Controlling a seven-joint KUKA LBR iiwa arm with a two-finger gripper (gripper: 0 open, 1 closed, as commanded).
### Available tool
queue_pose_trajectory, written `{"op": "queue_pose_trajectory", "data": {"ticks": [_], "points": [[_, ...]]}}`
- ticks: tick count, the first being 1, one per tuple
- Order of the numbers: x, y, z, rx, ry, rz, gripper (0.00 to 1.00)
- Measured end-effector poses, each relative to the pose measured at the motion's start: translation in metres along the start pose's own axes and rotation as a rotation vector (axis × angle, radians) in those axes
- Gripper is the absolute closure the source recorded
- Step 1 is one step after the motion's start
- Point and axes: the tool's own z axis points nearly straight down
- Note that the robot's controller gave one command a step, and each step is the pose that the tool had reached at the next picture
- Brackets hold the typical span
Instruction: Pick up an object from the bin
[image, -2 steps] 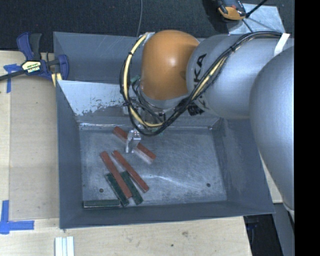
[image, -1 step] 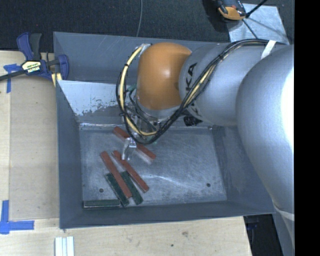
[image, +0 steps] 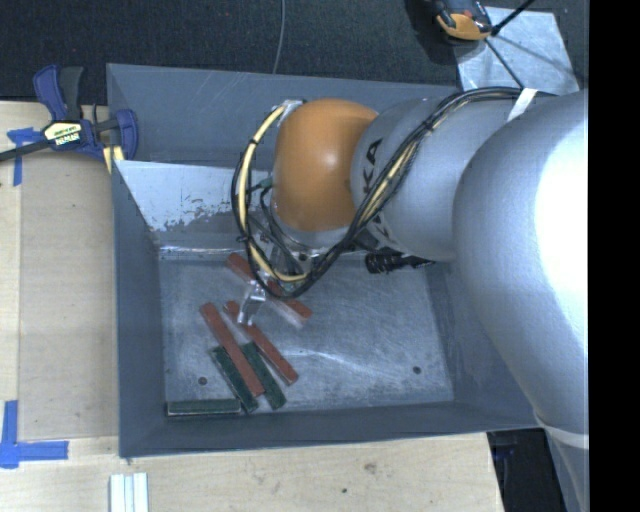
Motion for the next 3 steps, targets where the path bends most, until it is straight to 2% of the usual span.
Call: {"op": "queue_pose_trajectory", "data": {"ticks": [1,2,3], "points": [[0.0052,-0.0031,0.0497,-0.009,0.007,0.044,0.00],[0.0002,-0.0066,0.0500,-0.009,-0.019,0.045,1.00],[0.0002,-0.0067,0.0500,-0.010,-0.019,0.045,1.00]]}}
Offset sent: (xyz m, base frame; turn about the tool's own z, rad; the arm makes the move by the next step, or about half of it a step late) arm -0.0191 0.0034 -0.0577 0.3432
